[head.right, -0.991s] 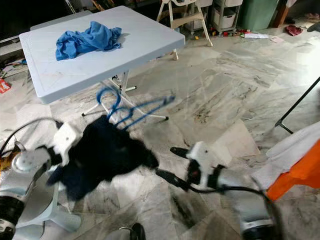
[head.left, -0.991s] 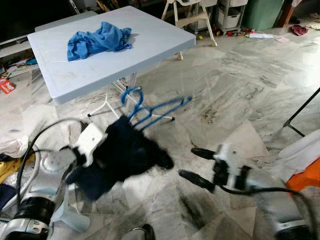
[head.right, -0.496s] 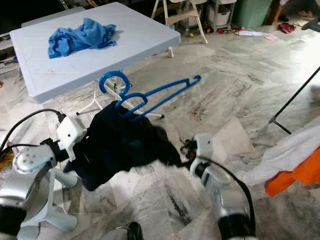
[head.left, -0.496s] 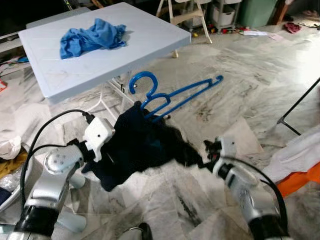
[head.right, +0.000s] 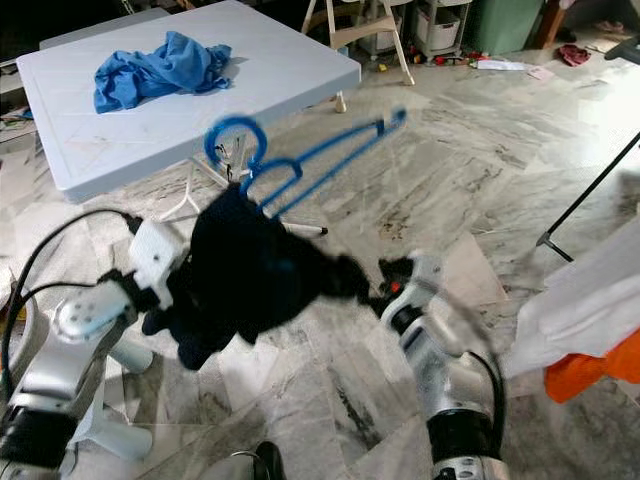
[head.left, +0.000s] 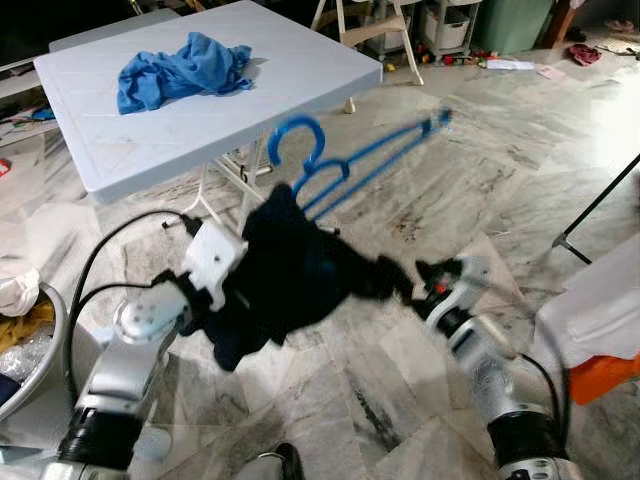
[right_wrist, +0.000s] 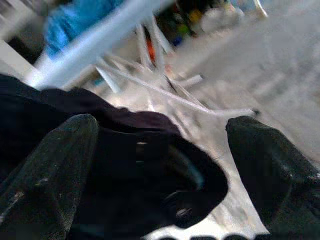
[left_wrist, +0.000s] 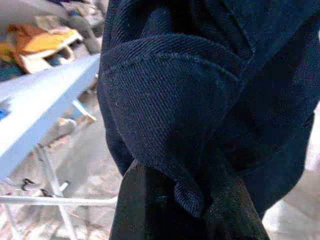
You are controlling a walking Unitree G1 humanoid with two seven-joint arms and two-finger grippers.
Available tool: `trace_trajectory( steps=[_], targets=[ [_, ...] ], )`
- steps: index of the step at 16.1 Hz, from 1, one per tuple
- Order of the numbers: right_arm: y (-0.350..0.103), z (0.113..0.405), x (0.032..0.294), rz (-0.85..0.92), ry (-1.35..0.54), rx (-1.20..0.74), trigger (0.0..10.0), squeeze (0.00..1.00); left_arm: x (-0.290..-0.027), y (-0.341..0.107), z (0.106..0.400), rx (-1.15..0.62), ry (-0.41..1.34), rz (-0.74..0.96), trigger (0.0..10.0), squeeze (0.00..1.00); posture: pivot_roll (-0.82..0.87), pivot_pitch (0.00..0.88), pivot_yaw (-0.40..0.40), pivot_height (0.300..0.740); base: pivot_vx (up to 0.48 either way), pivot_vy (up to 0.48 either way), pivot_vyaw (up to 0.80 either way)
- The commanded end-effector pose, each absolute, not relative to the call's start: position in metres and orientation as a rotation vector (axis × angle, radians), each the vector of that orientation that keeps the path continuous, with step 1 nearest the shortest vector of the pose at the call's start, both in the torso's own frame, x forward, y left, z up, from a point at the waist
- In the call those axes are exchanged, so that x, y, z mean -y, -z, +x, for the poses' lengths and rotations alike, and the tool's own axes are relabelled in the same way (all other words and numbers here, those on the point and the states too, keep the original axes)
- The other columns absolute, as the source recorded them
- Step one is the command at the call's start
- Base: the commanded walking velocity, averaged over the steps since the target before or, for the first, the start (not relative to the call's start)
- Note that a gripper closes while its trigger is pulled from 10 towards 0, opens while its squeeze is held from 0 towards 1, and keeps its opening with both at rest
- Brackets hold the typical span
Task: Hang hanger
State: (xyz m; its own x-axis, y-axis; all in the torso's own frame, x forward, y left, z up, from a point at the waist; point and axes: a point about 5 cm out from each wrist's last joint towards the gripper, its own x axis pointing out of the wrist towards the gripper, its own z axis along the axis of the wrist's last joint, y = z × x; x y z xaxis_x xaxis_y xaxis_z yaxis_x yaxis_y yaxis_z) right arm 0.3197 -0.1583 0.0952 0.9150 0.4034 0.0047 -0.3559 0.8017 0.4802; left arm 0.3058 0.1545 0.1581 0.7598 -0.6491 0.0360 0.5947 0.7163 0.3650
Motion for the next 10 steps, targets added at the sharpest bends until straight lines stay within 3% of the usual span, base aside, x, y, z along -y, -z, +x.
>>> trace_trajectory(
  steps=[1, 10],
  targets=[
    [-0.1, 0.316, 0.158, 0.504, -0.461, -0.071, 10.0, 0.0, -0.155, -0.164, 0.307, 0.193, 0.671, 0.356, 0.0, 0.0, -0.08, 0.118, 0.075, 0.74, 0.0, 0.0, 0.0],
    [-0.074, 0.322, 0.156, 0.165, -0.44, -0.204, 10.0, 0.0, -0.14, -0.188, 0.301, 0.265, 0.742, 0.341, 0.0, 0.0, -0.06, 0.119, 0.077, 0.74, 0.0, 0.0, 0.0]
  ],
)
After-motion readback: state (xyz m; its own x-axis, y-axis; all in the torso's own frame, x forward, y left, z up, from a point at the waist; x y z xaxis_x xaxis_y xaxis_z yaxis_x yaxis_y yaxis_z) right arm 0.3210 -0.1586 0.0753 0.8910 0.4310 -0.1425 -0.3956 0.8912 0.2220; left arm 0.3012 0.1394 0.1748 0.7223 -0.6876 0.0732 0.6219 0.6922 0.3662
